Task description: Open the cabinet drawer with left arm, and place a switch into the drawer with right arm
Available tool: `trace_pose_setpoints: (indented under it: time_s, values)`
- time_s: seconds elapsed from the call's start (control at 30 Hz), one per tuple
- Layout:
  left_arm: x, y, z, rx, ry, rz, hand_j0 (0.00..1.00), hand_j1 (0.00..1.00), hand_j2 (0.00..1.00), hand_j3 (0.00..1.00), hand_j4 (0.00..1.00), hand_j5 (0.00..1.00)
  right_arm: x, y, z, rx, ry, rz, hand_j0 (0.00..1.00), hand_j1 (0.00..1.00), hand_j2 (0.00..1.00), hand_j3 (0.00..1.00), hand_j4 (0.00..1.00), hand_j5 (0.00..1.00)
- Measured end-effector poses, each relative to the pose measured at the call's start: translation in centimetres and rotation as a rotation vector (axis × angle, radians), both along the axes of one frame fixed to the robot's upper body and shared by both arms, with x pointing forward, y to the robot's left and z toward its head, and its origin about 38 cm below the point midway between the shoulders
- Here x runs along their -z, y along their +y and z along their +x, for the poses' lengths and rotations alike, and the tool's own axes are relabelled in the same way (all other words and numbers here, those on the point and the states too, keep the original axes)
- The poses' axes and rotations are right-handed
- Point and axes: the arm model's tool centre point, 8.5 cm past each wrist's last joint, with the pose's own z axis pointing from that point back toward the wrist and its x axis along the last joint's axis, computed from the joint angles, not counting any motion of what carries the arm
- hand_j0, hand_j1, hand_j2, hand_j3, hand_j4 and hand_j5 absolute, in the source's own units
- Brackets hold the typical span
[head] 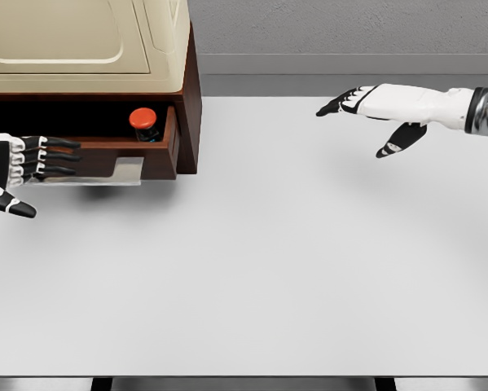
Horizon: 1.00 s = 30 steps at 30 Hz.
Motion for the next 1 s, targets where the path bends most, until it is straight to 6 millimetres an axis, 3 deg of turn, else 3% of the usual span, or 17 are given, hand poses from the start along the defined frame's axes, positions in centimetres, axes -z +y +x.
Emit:
trace_pose_setpoints:
  time_s: [0.77,1.0]
  values:
    - [-0.2,0.5,0.3,0.014,-0.058,0.104,1.0,1.0,1.0,1.0,1.0,1.0,-0.1,0.2,0.1,-0.002,-0.002,0.004,1.0,1.0,1.0,1.0,1.0,1.0]
    - [-1.3,1.2,0.7,0.005,-0.132,0.171,1.0,1.0,1.0,1.0,1.0,1.0,-0.1,0.2,0.1,-0.002,-0.003,0.004,1.0,1.0,1.0,1.0,1.0,1.0]
